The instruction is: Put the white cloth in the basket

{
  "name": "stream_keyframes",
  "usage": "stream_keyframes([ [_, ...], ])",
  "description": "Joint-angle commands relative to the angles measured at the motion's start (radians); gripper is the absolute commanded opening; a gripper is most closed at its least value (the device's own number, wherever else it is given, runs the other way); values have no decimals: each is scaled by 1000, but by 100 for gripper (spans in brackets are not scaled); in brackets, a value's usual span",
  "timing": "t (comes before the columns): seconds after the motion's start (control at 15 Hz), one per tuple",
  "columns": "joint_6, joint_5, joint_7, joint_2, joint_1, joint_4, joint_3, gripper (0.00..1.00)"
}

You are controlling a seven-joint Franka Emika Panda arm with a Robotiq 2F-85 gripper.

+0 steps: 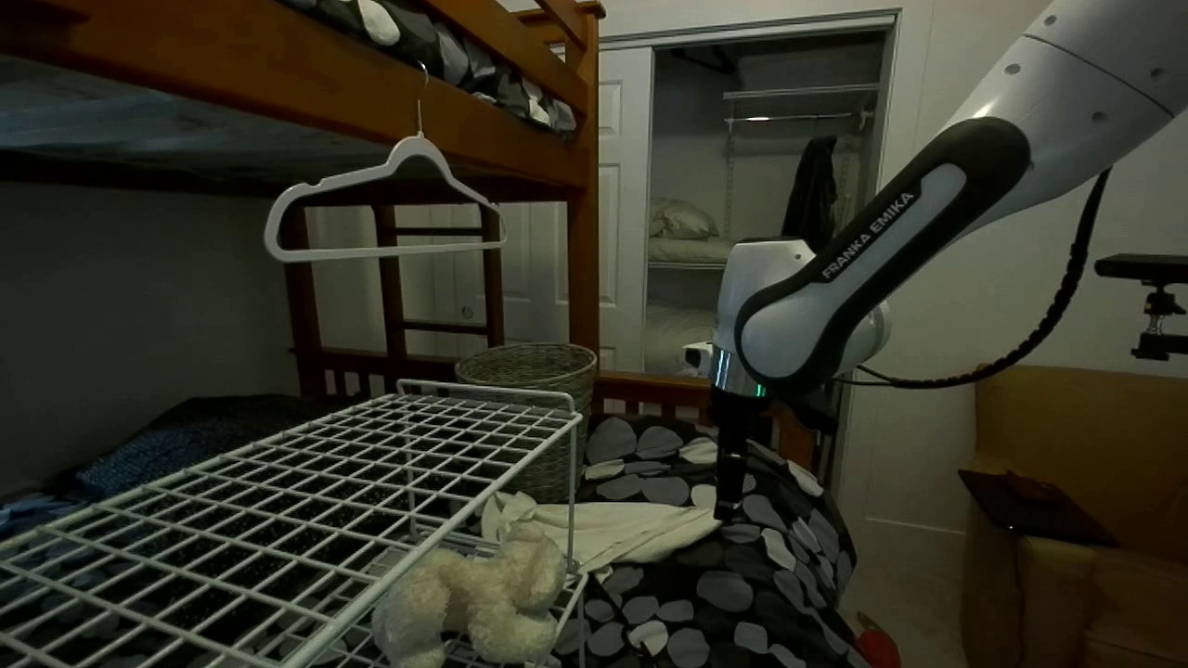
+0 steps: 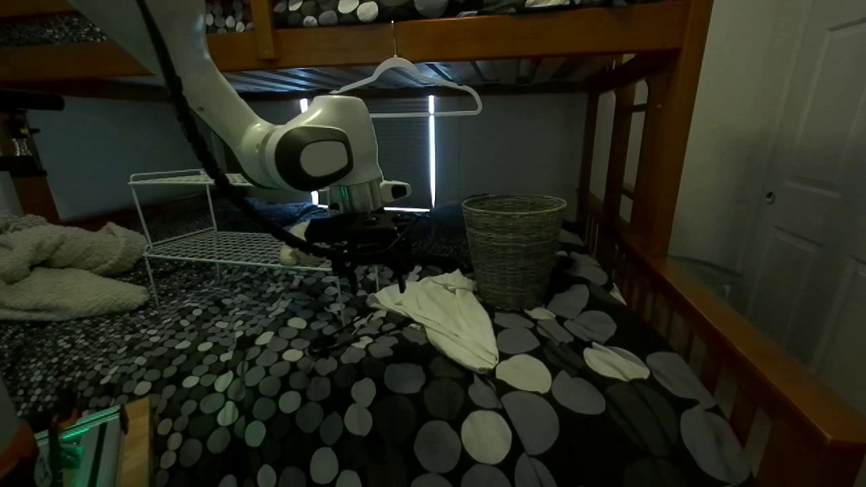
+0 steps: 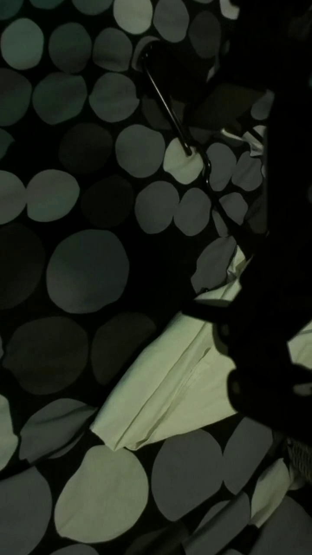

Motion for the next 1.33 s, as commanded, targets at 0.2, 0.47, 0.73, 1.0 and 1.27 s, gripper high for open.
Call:
stream_keyframes([
  [0.2,75,46,-45,213,-34,180,42,100],
  [0.47,143,85,-92,361,-81,287,103,100],
  [0.73,207,109,-133,502,-158,393,178,100],
  [1.0,251,98,-130,616,-223,483,242,100],
  [1.27,284,82,-108,697,-253,541,277,100],
])
